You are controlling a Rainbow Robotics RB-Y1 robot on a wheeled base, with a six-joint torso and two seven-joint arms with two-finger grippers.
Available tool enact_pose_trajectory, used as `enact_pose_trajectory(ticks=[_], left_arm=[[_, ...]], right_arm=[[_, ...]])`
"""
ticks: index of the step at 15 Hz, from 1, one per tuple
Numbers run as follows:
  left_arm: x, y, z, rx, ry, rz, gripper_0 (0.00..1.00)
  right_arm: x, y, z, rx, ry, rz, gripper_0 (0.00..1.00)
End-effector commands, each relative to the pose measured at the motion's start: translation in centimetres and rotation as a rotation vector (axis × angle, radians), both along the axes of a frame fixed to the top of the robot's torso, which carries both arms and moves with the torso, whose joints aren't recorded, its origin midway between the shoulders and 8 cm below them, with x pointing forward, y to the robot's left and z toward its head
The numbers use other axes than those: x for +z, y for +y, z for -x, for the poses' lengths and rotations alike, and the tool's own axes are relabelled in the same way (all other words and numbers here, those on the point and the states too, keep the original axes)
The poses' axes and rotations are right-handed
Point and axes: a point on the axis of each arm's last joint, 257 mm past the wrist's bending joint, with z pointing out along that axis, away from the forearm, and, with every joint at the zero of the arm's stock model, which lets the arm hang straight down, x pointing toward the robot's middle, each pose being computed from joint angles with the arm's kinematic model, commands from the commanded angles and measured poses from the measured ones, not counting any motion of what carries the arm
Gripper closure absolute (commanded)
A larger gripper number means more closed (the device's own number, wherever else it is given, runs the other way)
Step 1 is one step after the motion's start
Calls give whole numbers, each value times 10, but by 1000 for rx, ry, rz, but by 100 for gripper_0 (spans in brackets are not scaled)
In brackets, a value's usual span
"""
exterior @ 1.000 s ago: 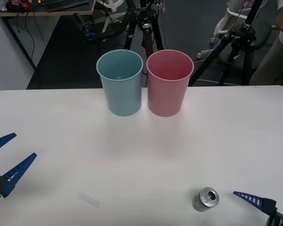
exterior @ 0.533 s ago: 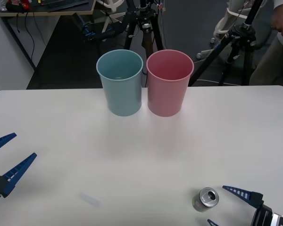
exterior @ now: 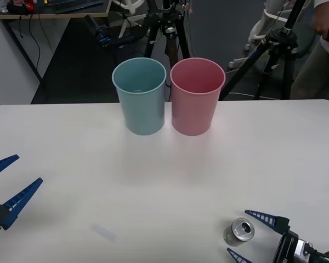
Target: Grasp the object on the table and drop it into the matching bin: aluminum can to the light blue bin, PET bottle to the pink bin.
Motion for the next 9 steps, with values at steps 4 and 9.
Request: enact_pose_trajectory(ticks=[4, 9], left_arm=[[0, 0, 0, 0, 0, 0, 0], [0, 0, 0, 0, 0, 0, 0]], right_arm=[[-1, 21, -14, -1, -2, -4, 0], [-1, 27, -18, 3, -4, -3, 0]])
